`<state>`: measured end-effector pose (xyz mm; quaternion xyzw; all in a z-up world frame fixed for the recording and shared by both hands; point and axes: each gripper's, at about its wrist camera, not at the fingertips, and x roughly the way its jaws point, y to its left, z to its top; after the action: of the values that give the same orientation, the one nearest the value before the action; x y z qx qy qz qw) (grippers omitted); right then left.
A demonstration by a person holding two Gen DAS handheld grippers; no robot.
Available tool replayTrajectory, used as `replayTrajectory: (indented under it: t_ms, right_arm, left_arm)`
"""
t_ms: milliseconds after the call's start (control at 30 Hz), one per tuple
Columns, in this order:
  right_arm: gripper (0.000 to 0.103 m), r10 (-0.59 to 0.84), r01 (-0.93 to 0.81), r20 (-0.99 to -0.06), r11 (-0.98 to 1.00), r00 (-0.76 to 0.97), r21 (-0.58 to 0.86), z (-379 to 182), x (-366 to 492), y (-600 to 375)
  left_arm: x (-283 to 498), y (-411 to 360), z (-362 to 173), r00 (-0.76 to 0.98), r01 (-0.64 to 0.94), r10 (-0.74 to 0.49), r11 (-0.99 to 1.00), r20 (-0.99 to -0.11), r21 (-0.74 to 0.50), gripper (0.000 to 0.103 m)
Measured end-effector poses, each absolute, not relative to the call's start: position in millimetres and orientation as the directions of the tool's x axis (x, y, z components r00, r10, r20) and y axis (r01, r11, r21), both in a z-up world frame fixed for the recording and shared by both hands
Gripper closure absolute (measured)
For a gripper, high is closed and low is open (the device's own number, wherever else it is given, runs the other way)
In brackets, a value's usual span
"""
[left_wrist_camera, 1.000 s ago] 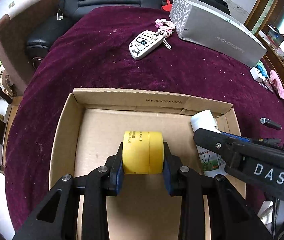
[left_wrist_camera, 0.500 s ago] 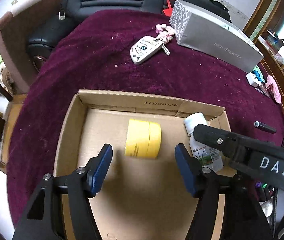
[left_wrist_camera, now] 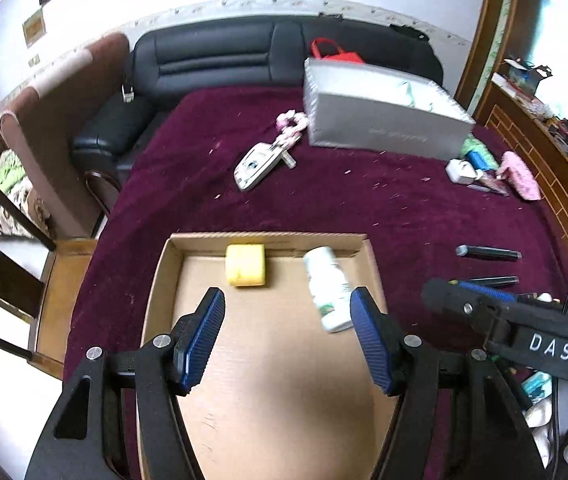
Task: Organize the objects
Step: 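Carry tape roll and white bottle into the cardboard box and open both tools, then grasp the white plug charger with the left tool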
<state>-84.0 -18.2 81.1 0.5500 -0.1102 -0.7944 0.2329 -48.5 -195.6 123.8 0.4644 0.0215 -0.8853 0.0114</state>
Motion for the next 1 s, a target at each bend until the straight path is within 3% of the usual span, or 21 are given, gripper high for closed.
replayTrajectory:
  t_ms: [133,300,433,667,1000]
  right_arm:
    - [0.053,-0.493,0.218,-0.811,-0.869,-0.315,0.444,89,-75,22]
    - [0.053,-0.481,0.140,-0.800,-0.875,-0.359,0.463,94,-65,94]
    - [0.047,-0.441,0.029,-0.805,-0.883,-0.398,0.469,88,-54,171]
    - [0.046,-0.412,-0.106,-0.818,-0.866,-0.401,0.488,66,-29,261]
    - [0.046,-0.434,-0.066,-0.824,-0.871,-0.366,0.487,53,-13,282]
  left_arm:
    - [-43,-167,134,-0.582,0.003,0.021,-1.000,-0.813,-0.028,0.044]
    - [-49,-136,112,-0.425,-0.087,0.268,-0.963,-0.864,-0.256,0.044]
    - [-38,-96,99,-0.371,-0.182,0.350,-0.936,-0.860,-0.302,0.044]
    - [-9,-33,62,-0.272,-0.274,0.374,-0.913,-0.887,-0.301,0.044]
    - [26,11,28,-0.297,-0.371,0.282,-0.914,-0.912,-0.162,0.042]
